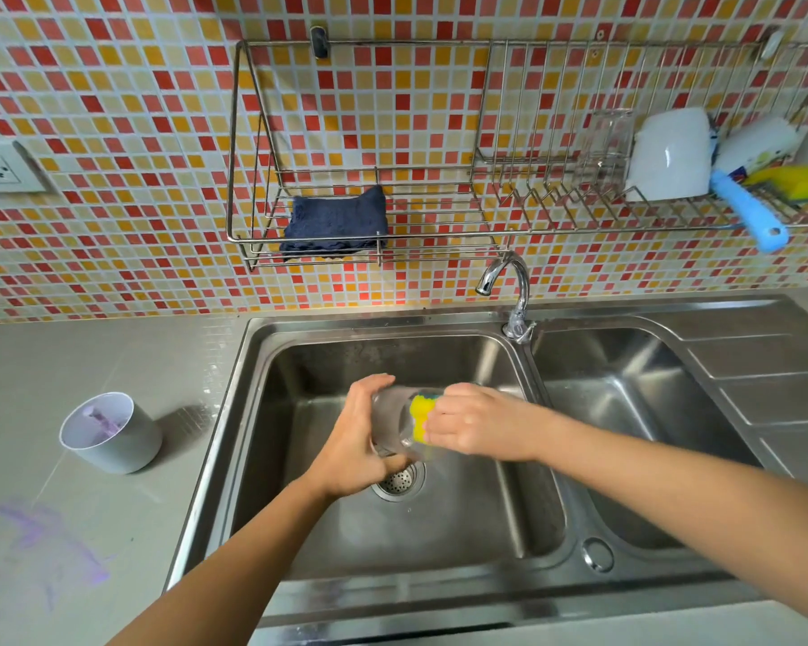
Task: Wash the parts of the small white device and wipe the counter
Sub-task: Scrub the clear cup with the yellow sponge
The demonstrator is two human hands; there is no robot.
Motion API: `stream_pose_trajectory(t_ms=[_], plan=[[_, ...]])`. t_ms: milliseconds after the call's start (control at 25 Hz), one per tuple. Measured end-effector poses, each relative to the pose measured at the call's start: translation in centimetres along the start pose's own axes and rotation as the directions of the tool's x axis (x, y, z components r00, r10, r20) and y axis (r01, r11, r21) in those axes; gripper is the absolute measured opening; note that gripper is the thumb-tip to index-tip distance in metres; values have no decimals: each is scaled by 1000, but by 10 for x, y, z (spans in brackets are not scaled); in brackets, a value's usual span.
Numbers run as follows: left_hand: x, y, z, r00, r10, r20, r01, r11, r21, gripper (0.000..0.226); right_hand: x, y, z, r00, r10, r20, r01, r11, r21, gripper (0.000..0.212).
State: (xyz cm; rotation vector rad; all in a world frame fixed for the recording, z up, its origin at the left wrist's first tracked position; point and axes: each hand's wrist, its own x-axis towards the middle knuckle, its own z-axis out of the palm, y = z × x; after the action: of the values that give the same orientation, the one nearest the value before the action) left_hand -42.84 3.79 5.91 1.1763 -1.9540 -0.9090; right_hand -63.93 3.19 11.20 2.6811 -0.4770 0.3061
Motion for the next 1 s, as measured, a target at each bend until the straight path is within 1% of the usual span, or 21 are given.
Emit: stream_pose_trajectory(t_ms=[80, 120, 160, 200, 240, 280, 320, 360, 400, 480, 520, 600, 640, 720, 760, 800, 840, 880, 920, 960, 1000], plan=[[4, 3, -5, 992, -11, 124, 10, 1000, 9, 102, -3, 11, -3, 994, -106, 9, 106, 992, -69, 18], [7, 5, -7, 992, 17, 127, -24, 998, 52, 100, -2, 11, -3, 994, -104, 10, 105, 991, -78, 19], [9, 6, -8, 994, 63, 90, -72, 992, 99, 95, 1, 7, -3, 999, -54, -1, 54, 995, -79, 20], [10, 5, -8, 994, 105, 28, -107, 986, 125, 91, 5, 2, -3, 999, 43, -6, -43, 999, -5, 22], [10, 4, -8, 992, 119, -34, -114, 986, 121, 89, 8, -6, -3, 986, 166, 11, -166, 971, 175, 26], [10, 3, -8, 990, 111, -87, -102, 990, 100, 88, 11, -11, -5, 958, 282, 59, -283, 879, 383, 35], [9, 2, -8, 987, 102, -125, -92, 993, 79, 88, 13, -14, -5, 933, 345, 101, -347, 790, 506, 44], [8, 0, -9, 984, 96, -147, -87, 994, 65, 88, 14, -14, -7, 922, 363, 136, -376, 753, 540, 48], [7, -1, -9, 982, 101, -157, -91, 994, 67, 90, 12, -10, -7, 927, 336, 167, -372, 769, 520, 51], [7, 0, -5, 979, 122, -166, -110, 990, 83, 92, 12, -6, -6, 948, 257, 190, -314, 857, 409, 54], [7, 2, -2, 974, 128, -184, -115, 990, 80, 92, 13, -7, -6, 947, 248, 204, -308, 884, 353, 48], [7, 4, 5, 973, 115, -202, -105, 993, 57, 90, 14, -11, -7, 959, 236, 156, -272, 919, 285, 24], [7, 5, 6, 981, 103, -166, -97, 994, 42, 90, 13, -11, -9, 968, 212, 138, -237, 950, 205, 18], [4, 4, 1, 998, 58, 8, -57, 998, -5, 94, 4, -4, -8, 996, 59, 71, -59, 998, 2, 18], [3, 2, -3, 994, 29, 101, -27, 999, -17, 98, -1, 1, -9, 998, -15, 58, 19, 997, -72, 21], [2, 2, -6, 987, 21, 158, -22, 1000, 5, 102, -3, 5, -10, 996, -63, 65, 70, 990, -120, 23], [3, 3, -8, 984, 42, 176, -52, 997, 52, 102, -5, 6, -9, 993, -88, 79, 99, 984, -151, 24], [5, 4, -8, 983, 90, 159, -107, 989, 102, 97, -4, 4, -8, 992, -99, 77, 110, 982, -155, 23], [6, 6, -6, 984, 143, 108, -157, 978, 140, 91, 0, 0, -8, 994, -48, 97, 63, 987, -151, 20], [7, 6, -5, 984, 175, 45, -179, 970, 161, 87, 4, -6, -8, 995, 51, 90, -43, 995, -88, 18], [7, 6, -3, 983, 181, -13, -177, 971, 163, 86, 7, -13, -9, 976, 185, 113, -195, 978, 79, 23]])
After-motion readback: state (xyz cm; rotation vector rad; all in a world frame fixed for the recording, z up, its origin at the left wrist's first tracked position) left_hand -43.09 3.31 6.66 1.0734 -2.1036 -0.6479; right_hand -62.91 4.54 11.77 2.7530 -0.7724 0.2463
